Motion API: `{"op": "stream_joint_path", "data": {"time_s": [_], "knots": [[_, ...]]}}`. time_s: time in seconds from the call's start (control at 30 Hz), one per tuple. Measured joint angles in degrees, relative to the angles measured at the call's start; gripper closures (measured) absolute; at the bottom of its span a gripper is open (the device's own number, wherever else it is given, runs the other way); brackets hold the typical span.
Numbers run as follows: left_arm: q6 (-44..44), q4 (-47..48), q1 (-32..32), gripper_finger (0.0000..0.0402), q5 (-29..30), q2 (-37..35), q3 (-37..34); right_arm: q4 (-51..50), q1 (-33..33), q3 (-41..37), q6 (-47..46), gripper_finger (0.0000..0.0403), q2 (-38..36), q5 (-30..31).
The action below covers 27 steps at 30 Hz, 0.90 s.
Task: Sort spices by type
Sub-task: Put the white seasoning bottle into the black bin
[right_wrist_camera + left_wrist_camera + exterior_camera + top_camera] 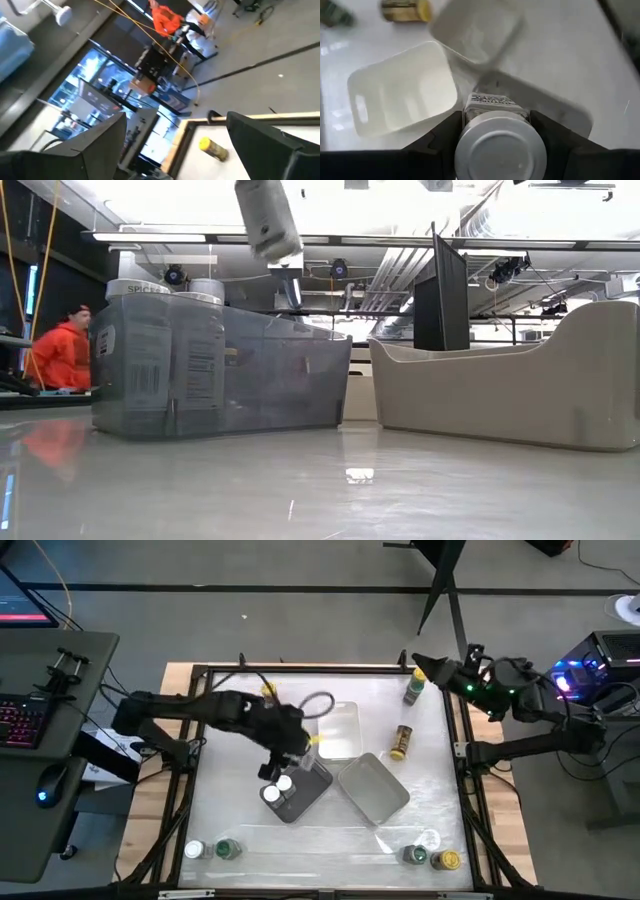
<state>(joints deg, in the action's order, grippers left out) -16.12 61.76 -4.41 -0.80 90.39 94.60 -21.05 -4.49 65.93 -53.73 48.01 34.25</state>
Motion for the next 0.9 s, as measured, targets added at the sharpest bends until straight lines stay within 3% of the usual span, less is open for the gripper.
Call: {"op": "stream_joint_path", "data": {"time_s": [0.17,0.37,0.57,0.9], "knots": [[-14.72,1.45,0.17,0.0229,2.97,6.68,0.17,-2.13,0.00,0.00,-0.23,0.0064,1.55,-0.37],[-23.66,0.47,0.05,0.0229,2.01,12.19,0.38,-2.28,-0.01,0.00,-0.24,0.0064,2.77,-1.74],[-24.40,1.94,0.20,0.0229,-5.07,15.20,0.19,-2.26,0.00,0.00,-0.35,0.0064,3.01,-2.85],[-26.24,5.13,0.44,0.0229,-4.45,17.54,-0.14,-2.46,0.02,0.00,-0.32,0.0064,3.01,-3.02]]}}
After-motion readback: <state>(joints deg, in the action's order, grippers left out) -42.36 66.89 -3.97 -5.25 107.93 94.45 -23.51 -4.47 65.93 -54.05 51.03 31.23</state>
